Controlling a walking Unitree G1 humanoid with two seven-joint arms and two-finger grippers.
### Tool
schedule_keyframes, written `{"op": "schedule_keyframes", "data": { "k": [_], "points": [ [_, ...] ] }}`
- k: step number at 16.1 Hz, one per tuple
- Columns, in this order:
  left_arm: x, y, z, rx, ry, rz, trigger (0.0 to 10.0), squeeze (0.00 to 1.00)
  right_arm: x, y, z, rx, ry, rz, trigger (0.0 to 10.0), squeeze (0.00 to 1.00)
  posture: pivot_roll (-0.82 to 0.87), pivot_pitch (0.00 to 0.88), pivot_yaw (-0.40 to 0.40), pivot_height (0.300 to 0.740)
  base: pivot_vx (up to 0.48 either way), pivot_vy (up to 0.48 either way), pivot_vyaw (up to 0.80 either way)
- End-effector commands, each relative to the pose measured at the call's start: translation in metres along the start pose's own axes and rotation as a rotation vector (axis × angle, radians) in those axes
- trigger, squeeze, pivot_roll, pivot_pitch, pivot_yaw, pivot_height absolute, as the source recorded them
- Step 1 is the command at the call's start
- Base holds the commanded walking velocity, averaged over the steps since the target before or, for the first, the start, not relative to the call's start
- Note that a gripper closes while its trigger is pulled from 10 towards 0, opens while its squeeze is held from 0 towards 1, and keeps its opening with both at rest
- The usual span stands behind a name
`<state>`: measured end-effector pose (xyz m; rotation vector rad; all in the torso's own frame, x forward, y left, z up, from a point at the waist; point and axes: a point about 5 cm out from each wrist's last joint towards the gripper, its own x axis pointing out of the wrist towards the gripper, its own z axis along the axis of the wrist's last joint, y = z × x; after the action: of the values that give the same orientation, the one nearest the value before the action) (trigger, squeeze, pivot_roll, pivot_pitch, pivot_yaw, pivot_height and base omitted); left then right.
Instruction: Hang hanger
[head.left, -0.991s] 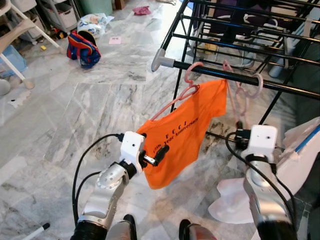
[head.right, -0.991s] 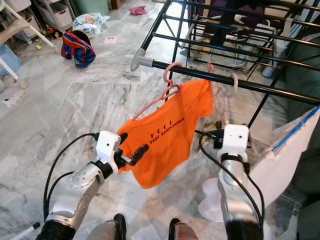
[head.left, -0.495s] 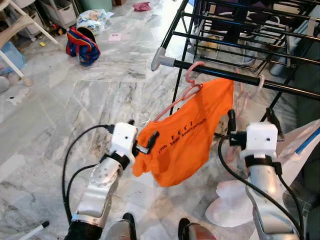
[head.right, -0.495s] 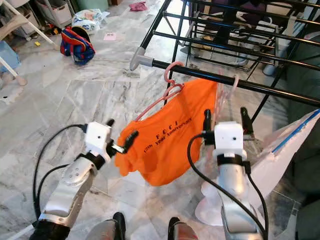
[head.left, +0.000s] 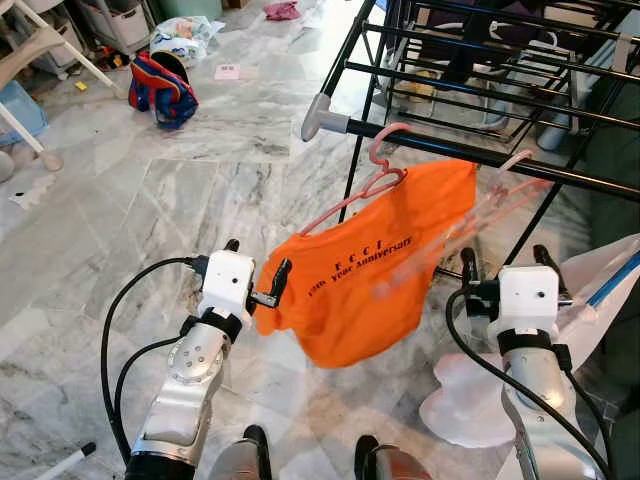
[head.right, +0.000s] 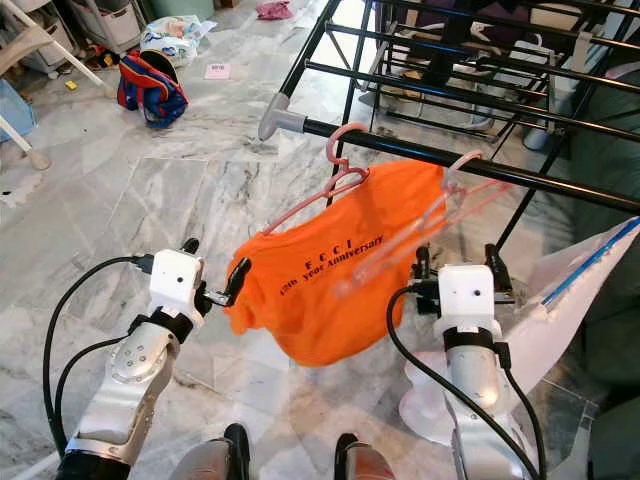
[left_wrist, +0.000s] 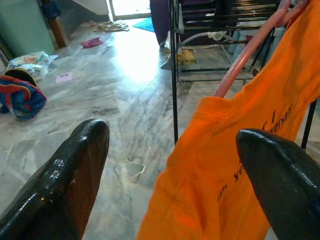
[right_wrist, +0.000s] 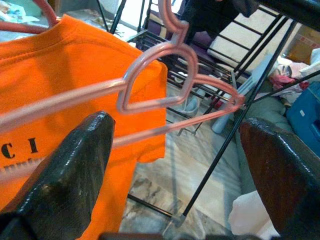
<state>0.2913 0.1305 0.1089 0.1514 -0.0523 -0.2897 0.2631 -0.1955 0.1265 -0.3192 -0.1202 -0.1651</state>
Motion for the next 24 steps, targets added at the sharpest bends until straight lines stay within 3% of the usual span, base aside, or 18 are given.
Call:
{"op": "schedule_keyframes", "data": {
  "k": [1,5,8,24],
  "points": [
    [0.000,-0.002,-0.003,0.018,0.012,-0.004,10.0,0.00,-0.003,0.001,-0.007,-0.007,0.044,-0.007,10.0,1.00,0.01,0.210,-0.002,0.740,0.000,0.000,0.00],
    [0.005,-0.004,-0.003,0.040,0.015,-0.009,10.0,0.00,-0.004,0.008,-0.012,0.073,0.100,0.014,10.0,1.00,0.01,0.201,0.005,0.740,0.000,0.000,0.00],
    [0.006,-0.005,-0.003,0.051,0.011,-0.004,10.0,0.00,-0.001,0.013,-0.007,0.105,0.074,0.036,10.0,1.00,0.01,0.203,0.005,0.740,-0.091,0.000,0.00],
    [0.007,-0.008,-0.005,0.063,0.031,-0.002,10.0,0.00,-0.001,0.020,-0.001,0.128,0.045,0.071,10.0,1.00,0.01,0.229,0.000,0.740,-0.289,0.000,0.00]
  ]
}}
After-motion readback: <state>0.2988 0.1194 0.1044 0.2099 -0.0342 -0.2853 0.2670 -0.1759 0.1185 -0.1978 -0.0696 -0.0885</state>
